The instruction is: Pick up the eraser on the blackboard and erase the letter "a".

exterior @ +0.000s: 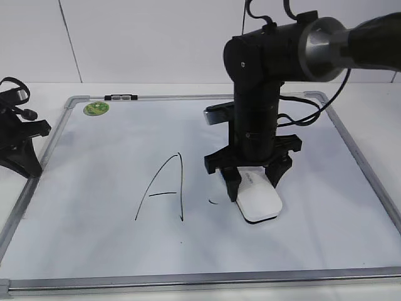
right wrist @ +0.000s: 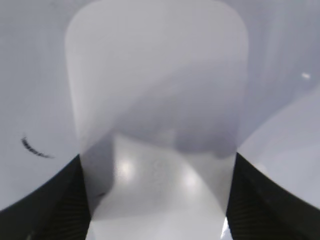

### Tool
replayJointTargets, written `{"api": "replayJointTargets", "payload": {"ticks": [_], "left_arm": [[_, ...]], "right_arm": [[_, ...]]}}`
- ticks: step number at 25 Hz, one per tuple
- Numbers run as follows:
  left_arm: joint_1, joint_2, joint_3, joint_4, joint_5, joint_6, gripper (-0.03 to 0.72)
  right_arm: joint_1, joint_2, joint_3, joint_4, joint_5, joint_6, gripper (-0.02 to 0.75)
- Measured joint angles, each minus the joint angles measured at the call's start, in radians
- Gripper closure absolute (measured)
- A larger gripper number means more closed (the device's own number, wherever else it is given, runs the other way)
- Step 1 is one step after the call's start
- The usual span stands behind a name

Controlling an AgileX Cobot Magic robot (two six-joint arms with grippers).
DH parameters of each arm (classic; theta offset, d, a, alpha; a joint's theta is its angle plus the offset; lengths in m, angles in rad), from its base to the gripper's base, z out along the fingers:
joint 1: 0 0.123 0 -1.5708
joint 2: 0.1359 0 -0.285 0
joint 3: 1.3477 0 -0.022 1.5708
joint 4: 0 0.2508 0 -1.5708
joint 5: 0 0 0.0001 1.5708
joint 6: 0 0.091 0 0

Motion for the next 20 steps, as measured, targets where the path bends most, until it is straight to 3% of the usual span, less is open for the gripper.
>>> {"api": "replayJointTargets", "payload": {"ticks": [8,20], "left_arm": [[0.0,0.0,-0.002,0.007,0.012,-0.001,0.674],[0.0,0.0,-0.002,0.011,0.02,-0.005,0.674]], "right_arm": [[-0.017,-0.005,0.002,-0.011,-0.004,-0.009,0.199],[0.13,-0.008,0.005,-0.047,-0.006,-0.028,0.199]]}}
